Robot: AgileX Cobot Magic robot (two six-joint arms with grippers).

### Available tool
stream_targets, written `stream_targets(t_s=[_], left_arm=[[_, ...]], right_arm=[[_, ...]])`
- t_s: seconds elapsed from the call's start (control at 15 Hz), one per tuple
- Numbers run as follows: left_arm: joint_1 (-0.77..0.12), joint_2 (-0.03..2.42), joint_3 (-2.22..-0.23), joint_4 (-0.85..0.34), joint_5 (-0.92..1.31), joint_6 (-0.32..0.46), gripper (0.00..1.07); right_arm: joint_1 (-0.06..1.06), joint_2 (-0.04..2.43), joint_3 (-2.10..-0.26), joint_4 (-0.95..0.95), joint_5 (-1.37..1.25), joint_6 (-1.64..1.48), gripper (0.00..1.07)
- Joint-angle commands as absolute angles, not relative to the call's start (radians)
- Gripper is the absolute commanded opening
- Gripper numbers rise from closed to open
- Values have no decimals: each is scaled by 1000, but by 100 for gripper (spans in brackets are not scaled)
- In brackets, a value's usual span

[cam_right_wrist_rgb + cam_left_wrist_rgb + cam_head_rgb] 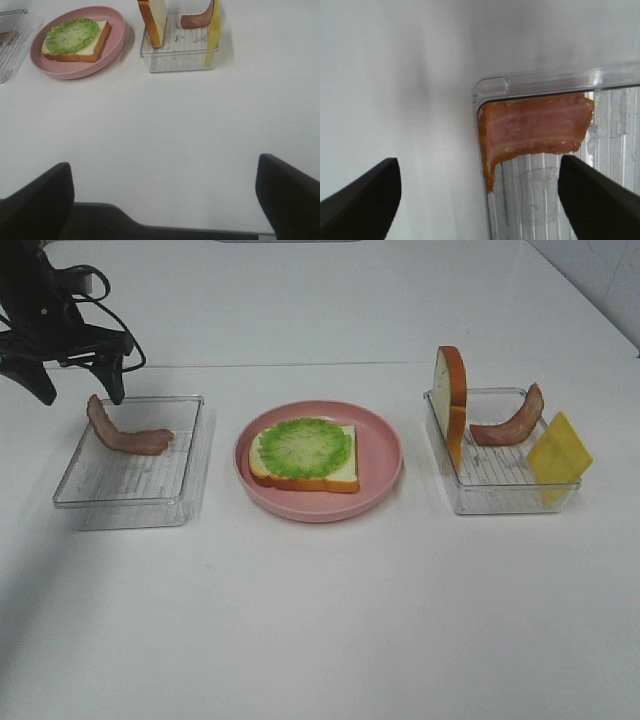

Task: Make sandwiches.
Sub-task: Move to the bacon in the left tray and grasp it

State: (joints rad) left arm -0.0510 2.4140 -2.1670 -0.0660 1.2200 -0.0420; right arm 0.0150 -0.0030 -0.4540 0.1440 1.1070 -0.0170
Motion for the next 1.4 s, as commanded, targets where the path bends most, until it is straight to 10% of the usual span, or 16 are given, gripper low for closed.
stream_targets(t_s=[0.07, 0.47, 1.0, 1.4], left_arm=[[-51, 2433, -2175, -76, 1312, -31, 77], [-52, 2446, -2175, -77, 1278, -31, 63], [-63, 2446, -2175, -77, 1246, -8, 5], [-63, 2446, -2175, -68, 1248, -7, 0]], right_arm=[[12, -34, -450, 149, 1098, -26, 94], [12, -34, -450, 149, 1098, -26, 94], [12, -34, -450, 149, 1098, -26, 94], [12, -34, -450, 149, 1098, -26, 94]])
